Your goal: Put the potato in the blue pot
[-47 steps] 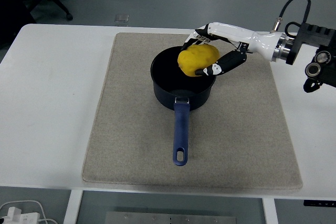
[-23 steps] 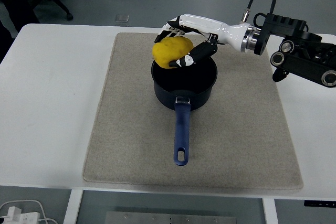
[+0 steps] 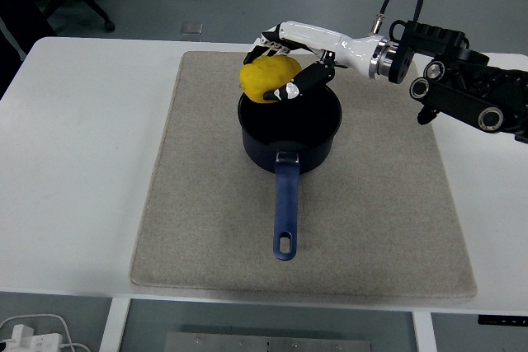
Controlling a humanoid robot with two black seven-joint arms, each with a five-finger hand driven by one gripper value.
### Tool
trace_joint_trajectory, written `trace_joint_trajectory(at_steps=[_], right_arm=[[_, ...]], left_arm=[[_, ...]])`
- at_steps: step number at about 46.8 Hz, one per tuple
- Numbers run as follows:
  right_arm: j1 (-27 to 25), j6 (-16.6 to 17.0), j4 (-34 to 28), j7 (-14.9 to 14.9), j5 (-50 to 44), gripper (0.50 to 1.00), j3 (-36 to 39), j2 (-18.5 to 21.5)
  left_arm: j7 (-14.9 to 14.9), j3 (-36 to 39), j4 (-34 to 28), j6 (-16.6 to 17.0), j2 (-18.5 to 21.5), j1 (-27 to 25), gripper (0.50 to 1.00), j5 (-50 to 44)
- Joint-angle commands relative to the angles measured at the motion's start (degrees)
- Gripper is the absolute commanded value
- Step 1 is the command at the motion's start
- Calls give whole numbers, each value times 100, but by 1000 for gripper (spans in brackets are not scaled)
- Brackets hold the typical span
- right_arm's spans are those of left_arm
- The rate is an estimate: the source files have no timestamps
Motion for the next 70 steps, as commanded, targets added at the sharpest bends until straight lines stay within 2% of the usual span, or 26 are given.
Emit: trace_joint_trajectory(at_steps=[1, 8, 16, 27, 34, 45, 47, 49, 52, 58, 60, 62, 67, 70], right_arm=[[-98, 15, -89, 5, -24, 500, 9, 110], [-221, 15, -344, 5, -15, 500, 9, 409], [-292, 15, -564, 14, -24, 500, 17, 568], [-371, 41, -731, 32, -6, 500, 26, 559], [-415, 252, -862, 277, -50, 500, 26, 489], [-468, 322, -994, 295, -6, 500, 35, 480], [-468, 322, -994, 295, 20, 592, 35, 471], [-468, 322, -994, 287, 20, 623, 35, 454], [-468, 322, -994, 295, 38, 707, 53, 436], [-512, 322, -994, 287, 38, 791, 88, 427], [-512, 322, -994, 295, 38, 805, 88, 410], [-512, 322, -994, 287, 38, 846, 96, 401], [-512, 322, -986, 295, 38, 868, 114, 383], [-512, 322, -986, 287, 38, 917, 114, 374]], left_arm=[[0, -1, 0, 0, 0, -1, 996, 0], [0, -1, 0, 0, 0, -1, 996, 0], [0, -1, 0, 0, 0, 8, 996, 0], [0, -1, 0, 0, 0, -1, 996, 0], [0, -1, 0, 0, 0, -1, 996, 0], [0, -1, 0, 0, 0, -1, 996, 0], [0, -1, 0, 0, 0, 8, 996, 0], [0, -1, 0, 0, 0, 8, 996, 0], [0, -1, 0, 0, 0, -1, 996, 0], [0, -1, 0, 0, 0, 8, 996, 0], [0, -1, 0, 0, 0, -1, 996, 0], [0, -1, 0, 0, 0, 8, 996, 0], [0, -1, 0, 0, 0, -1, 996, 0], [0, -1, 0, 0, 0, -1, 996, 0]])
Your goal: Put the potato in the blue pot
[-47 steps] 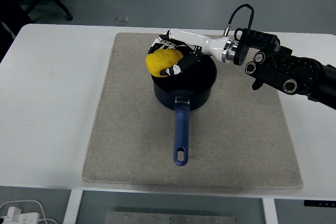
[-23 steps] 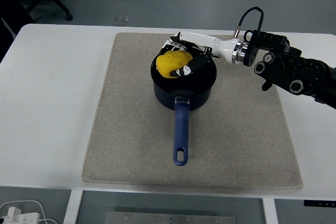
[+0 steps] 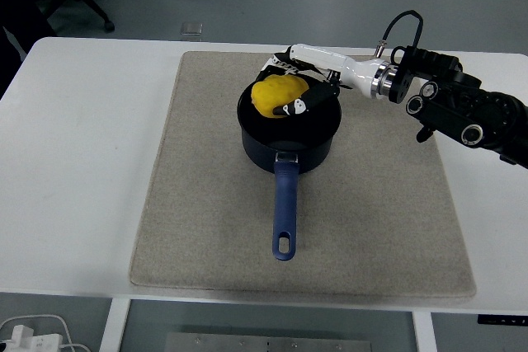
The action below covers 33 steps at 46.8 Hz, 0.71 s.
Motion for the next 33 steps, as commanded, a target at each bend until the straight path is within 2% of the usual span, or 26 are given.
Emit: trace_joint_trajectory(at_steps=[1, 33], right_arm=[[0, 0, 1, 8, -1, 921, 0, -13], [61, 0, 10, -1, -1, 926, 27, -171]], left_arm=[[0, 0, 0, 0, 0, 1, 996, 0], [0, 0, 0, 0, 0, 1, 996, 0]])
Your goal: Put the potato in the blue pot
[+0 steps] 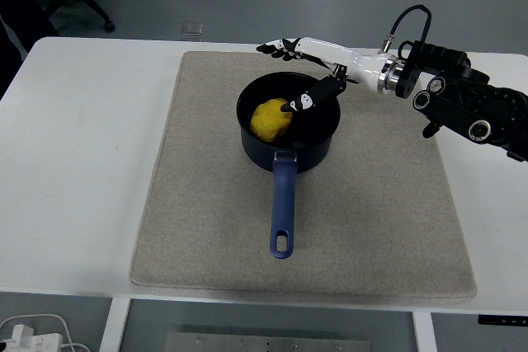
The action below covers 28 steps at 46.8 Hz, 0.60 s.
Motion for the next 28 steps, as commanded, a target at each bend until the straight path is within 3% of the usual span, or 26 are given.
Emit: trace_joint_trajectory(at_steps=[1, 14, 28], right_arm=[[9, 0, 4, -1, 2, 926, 0, -20], [26, 123, 21, -1, -7, 926, 272, -160], [62, 220, 13, 7, 2, 926, 334, -582]], left_arm=[[0, -1, 0, 0, 0, 0, 996, 0], [0, -1, 0, 0, 0, 0, 996, 0], [0, -1, 0, 0, 0, 0, 996, 0]])
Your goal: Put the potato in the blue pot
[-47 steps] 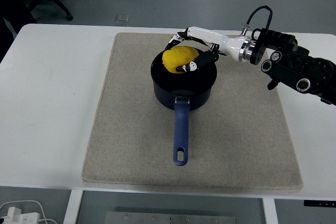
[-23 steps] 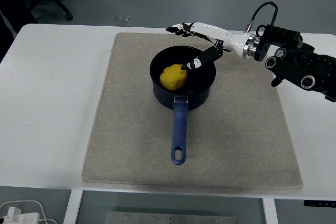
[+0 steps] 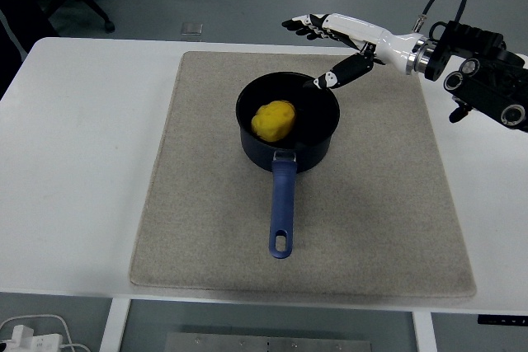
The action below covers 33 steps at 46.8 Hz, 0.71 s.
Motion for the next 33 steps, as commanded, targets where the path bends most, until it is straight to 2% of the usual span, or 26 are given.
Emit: trace_joint_trajectory(at_steps=[1, 11, 21, 25, 33], right_arm=[[-10, -9, 0, 8, 4, 926, 8, -110], [-133, 35, -18, 8, 232, 926, 351, -392], [-195, 52, -18, 0, 856, 926, 359, -550], [-265, 61, -1, 0, 1216, 926, 368, -734], [-362, 351, -18, -44, 1814, 926, 368, -1059]], left_arm=[[0, 0, 0, 0, 0, 1, 996, 0], [0, 0, 0, 0, 0, 1, 996, 0], [0, 0, 0, 0, 0, 1, 996, 0], [0, 0, 0, 0, 0, 1, 996, 0], [0, 0, 0, 0, 0, 10, 996, 0]])
